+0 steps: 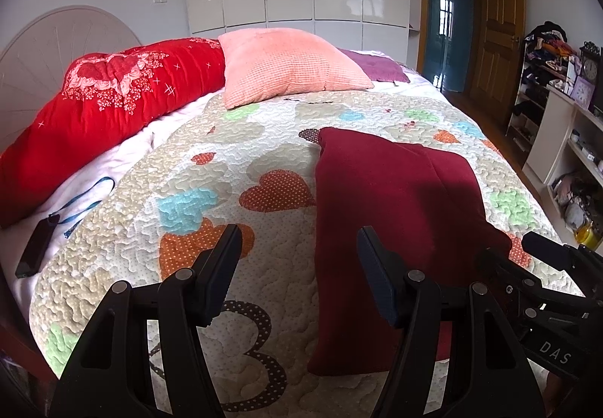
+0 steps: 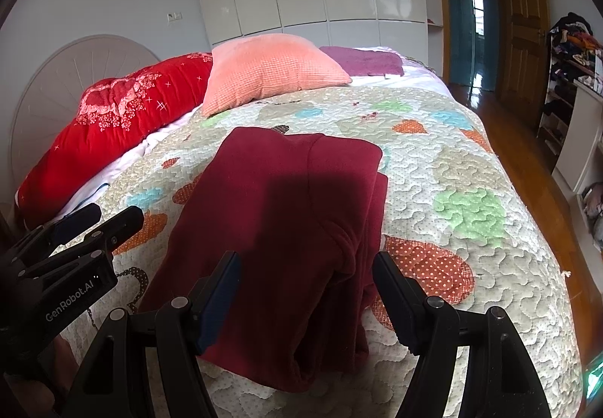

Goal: Fold small clothes

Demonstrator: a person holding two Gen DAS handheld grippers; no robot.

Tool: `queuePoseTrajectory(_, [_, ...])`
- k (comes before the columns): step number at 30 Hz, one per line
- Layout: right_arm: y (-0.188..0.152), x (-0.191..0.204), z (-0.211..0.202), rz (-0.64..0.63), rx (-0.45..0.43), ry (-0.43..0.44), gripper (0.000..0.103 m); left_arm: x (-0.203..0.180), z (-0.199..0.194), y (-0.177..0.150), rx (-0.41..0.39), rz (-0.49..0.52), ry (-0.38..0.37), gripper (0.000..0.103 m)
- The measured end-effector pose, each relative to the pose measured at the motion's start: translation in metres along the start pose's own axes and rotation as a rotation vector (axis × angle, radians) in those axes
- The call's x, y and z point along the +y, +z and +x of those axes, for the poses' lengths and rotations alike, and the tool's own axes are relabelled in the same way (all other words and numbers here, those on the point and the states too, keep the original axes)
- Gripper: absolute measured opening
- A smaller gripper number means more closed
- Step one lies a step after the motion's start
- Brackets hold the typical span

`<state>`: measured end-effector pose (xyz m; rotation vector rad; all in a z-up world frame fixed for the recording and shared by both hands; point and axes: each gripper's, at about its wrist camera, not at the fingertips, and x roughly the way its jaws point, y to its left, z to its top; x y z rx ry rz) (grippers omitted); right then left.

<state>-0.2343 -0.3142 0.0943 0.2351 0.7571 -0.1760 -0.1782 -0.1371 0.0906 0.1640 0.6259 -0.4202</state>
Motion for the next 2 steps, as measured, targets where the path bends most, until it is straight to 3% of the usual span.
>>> queuePoseTrajectory(2, [0.0005, -0.0006, 0.0005, 0.002, -0.002, -0.001, 0.07, 0.001, 0.0016, 0.0, 0.008, -0.004, -0.006, 0.064])
